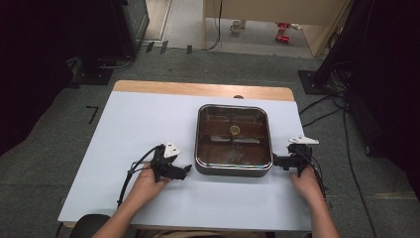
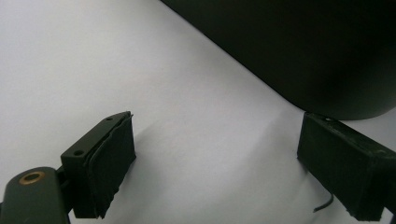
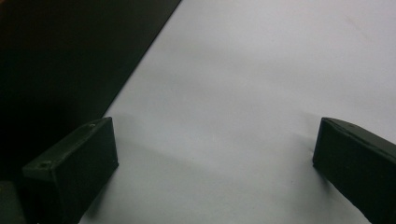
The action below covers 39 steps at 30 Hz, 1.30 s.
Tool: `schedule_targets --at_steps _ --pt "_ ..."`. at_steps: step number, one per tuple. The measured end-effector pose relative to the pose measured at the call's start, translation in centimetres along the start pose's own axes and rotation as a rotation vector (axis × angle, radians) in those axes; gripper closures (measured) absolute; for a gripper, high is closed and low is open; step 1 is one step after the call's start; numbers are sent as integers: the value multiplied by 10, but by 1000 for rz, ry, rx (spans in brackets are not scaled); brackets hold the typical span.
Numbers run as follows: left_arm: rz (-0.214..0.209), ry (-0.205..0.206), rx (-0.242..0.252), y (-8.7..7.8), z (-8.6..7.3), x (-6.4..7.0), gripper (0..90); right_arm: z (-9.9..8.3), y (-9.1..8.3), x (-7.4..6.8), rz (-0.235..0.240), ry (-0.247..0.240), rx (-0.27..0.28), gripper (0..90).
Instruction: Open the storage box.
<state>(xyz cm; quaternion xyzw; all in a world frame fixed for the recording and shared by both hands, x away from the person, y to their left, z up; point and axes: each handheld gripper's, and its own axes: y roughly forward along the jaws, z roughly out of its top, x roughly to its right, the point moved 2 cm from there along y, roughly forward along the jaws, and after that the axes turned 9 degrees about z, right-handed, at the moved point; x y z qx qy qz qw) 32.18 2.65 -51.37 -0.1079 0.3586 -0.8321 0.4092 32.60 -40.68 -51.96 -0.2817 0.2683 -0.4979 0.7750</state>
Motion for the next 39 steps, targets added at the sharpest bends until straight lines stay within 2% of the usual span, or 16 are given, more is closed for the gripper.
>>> schedule_targets --at_steps 14,20,24,27,33,35,39 --pt "12 -7 -14 1 2 2 96 0 0 0 0 0 0 0" --pt "5 14 -78 2 9 1 96 0 0 0 0 0 0 0" --pt "-13 33 -123 2 14 -1 103 0 0 0 0 1 0 0" --pt "-28 43 -144 0 16 -4 149 0 0 0 0 1 0 0" --pt "-96 24 -193 -3 21 -11 183 0 0 0 0 1 0 0" --pt "-118 16 -190 -6 24 -14 252 0 0 0 0 1 0 0" --pt "-137 -5 -166 -12 32 -21 252 0 0 0 0 1 0 0"
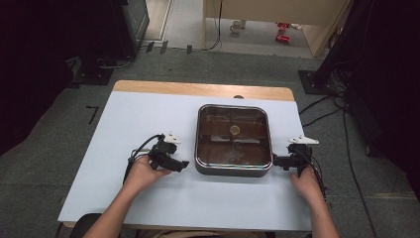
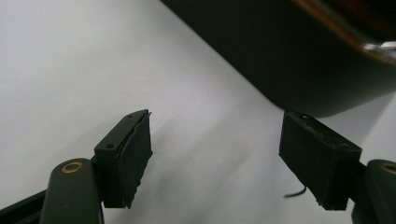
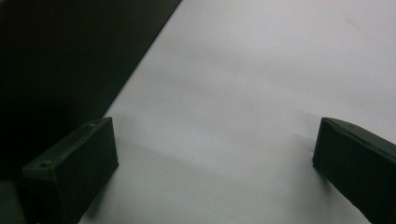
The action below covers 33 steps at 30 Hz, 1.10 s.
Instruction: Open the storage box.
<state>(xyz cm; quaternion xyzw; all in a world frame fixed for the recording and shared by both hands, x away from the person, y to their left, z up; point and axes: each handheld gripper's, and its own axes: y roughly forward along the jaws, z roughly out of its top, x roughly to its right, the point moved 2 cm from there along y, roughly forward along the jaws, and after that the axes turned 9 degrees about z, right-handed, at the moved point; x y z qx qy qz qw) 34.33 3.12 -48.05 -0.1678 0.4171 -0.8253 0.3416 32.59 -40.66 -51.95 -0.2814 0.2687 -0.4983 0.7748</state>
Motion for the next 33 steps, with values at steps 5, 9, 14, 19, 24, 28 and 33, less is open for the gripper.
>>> schedule_targets --at_steps 5,9,14,19,24,28,33 --pt "-34 -5 23 -10 13 -1 261 0 0 0 0 0 0 0" --pt "-41 21 56 -20 25 1 262 0 0 0 0 -1 0 0" --pt "-42 40 85 -26 40 3 262 0 0 0 -1 -2 1 0" --pt "-43 67 111 -28 56 7 262 0 0 0 0 -1 0 0" --pt "-58 102 100 -24 72 11 263 0 0 0 0 -1 0 0" --pt "-81 119 96 -21 85 15 264 0 0 0 0 -1 0 0" --pt "-105 125 102 -16 99 20 266 0 0 0 0 -1 0 0"
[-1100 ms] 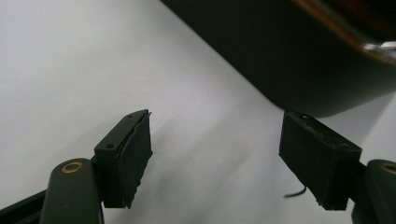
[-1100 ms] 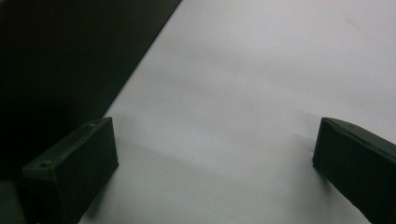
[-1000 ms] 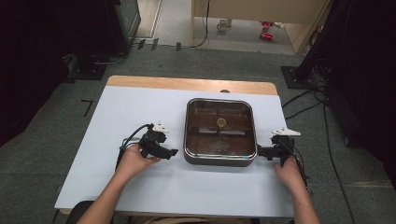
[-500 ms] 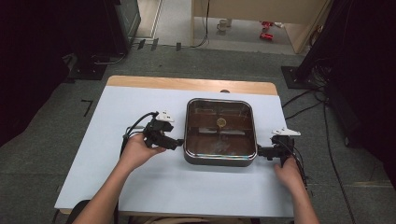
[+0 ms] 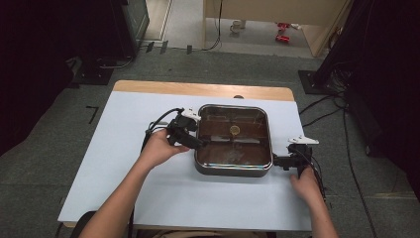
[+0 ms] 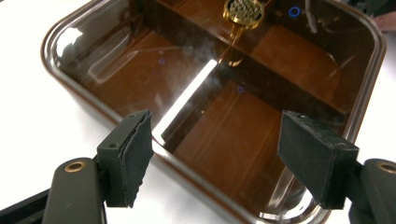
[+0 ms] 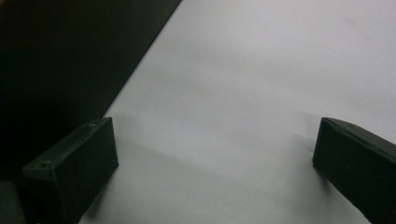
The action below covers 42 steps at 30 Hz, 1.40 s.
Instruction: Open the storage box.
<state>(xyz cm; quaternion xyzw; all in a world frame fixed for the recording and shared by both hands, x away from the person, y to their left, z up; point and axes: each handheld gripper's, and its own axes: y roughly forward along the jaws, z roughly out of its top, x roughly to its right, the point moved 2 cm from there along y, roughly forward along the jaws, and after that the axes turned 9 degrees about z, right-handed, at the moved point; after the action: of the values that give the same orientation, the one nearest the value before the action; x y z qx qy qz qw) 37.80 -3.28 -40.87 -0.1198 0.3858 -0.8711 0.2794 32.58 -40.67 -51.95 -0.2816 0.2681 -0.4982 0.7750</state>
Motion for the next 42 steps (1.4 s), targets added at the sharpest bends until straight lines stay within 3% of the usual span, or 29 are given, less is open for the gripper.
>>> schedule_targets --at_steps 7,23,30,36,42 --pt "-23 10 7 11 16 4 307 0 0 0 0 1 0 0" --pt "-19 73 36 49 38 20 310 0 0 0 0 1 -1 0" --pt "-66 35 69 65 47 21 335 0 0 0 1 1 0 0" --pt "-51 62 54 83 47 28 372 0 0 0 0 3 1 0" --pt "-18 94 94 87 47 33 492 0 0 0 1 3 1 0"
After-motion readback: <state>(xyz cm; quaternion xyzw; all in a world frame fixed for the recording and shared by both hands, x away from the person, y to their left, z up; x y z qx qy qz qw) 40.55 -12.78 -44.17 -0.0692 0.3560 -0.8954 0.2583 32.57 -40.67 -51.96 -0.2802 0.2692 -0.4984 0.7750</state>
